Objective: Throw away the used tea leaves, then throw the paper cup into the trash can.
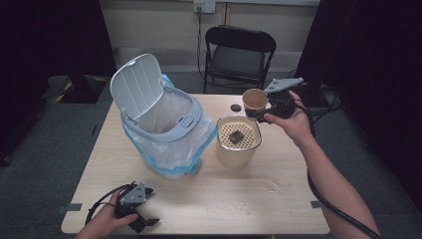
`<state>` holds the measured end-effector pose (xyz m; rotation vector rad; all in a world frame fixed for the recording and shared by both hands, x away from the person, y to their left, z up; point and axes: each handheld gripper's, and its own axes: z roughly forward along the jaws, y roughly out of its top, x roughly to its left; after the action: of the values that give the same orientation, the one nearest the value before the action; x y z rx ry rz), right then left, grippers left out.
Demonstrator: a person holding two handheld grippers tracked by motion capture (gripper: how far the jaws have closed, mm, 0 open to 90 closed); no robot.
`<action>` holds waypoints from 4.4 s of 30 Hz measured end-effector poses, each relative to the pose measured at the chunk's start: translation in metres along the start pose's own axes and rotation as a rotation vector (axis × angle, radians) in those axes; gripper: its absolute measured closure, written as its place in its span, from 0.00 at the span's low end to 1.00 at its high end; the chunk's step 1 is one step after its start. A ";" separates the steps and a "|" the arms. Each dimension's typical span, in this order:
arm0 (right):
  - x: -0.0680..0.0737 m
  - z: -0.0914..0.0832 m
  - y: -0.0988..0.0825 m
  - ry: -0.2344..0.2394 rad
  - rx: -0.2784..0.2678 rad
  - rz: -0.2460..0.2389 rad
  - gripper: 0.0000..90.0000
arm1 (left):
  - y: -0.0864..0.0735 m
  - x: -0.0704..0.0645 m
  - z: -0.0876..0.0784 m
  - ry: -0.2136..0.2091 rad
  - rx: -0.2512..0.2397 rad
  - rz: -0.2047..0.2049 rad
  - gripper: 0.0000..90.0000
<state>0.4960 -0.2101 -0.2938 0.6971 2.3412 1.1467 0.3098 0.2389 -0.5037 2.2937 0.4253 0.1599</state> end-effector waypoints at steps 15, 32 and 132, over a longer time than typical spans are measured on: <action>0.003 -0.004 0.020 0.032 -0.008 0.010 0.31 | 0.000 0.000 0.000 0.000 0.001 -0.001 0.00; 0.012 -0.001 0.039 0.063 -0.008 -0.009 0.31 | 0.000 0.000 -0.001 -0.003 0.009 0.006 0.00; 0.081 0.029 0.150 0.204 -0.054 -0.121 0.30 | 0.000 0.001 -0.001 -0.004 0.009 0.010 0.00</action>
<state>0.4863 -0.0645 -0.2013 0.4300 2.4700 1.2736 0.3104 0.2394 -0.5031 2.3051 0.4133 0.1583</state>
